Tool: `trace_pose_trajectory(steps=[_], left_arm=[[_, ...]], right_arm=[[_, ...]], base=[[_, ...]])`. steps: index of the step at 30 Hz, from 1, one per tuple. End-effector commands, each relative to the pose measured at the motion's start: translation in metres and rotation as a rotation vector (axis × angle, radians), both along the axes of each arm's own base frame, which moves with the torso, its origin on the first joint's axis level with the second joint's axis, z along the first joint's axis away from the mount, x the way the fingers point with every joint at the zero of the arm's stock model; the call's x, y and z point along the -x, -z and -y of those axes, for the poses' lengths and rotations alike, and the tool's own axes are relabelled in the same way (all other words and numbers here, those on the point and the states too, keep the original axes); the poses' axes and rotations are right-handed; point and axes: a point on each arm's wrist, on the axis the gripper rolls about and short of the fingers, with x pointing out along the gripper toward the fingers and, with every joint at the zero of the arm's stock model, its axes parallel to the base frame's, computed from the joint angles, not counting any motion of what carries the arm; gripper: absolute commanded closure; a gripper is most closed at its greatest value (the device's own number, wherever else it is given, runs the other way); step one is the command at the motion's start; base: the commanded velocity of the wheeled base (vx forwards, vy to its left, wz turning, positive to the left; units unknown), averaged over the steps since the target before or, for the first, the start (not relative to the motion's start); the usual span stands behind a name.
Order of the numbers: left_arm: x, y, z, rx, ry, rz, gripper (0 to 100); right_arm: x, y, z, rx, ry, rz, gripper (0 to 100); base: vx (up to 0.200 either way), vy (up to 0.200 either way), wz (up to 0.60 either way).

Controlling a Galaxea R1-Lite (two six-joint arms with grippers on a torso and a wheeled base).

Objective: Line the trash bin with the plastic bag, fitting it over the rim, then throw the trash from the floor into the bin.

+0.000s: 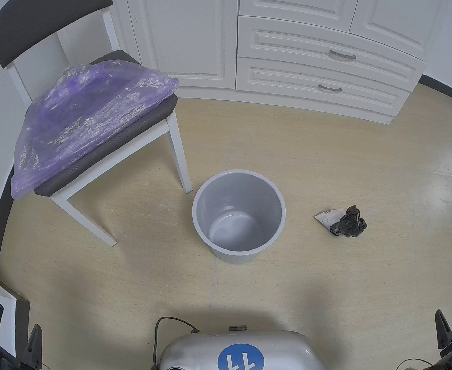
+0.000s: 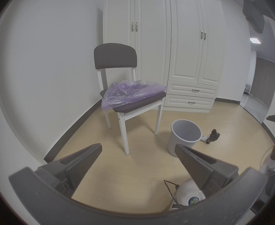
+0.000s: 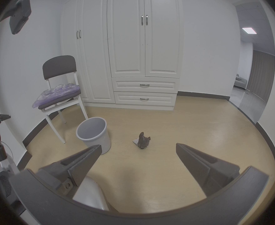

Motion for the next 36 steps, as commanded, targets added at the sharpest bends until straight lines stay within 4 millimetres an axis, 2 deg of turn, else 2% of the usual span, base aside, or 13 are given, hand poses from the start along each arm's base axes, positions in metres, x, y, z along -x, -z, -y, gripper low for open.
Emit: trace_pose_trajectory(steps=[1, 36], left_arm=[[-0.0003, 0.0052, 0.0000, 0.001, 0.000, -0.005, 0], [-0.0001, 0.0053, 0.0000, -0.012, 0.002, -0.002, 0]], right_arm=[[-0.0001, 0.0053, -0.0001, 0.007, -0.003, -0.002, 0], [-0.0001, 0.0053, -0.0001, 0.014, 0.000, -0.002, 0]], base=[[0.000, 0.000, 0.00], [0.000, 0.000, 0.00]])
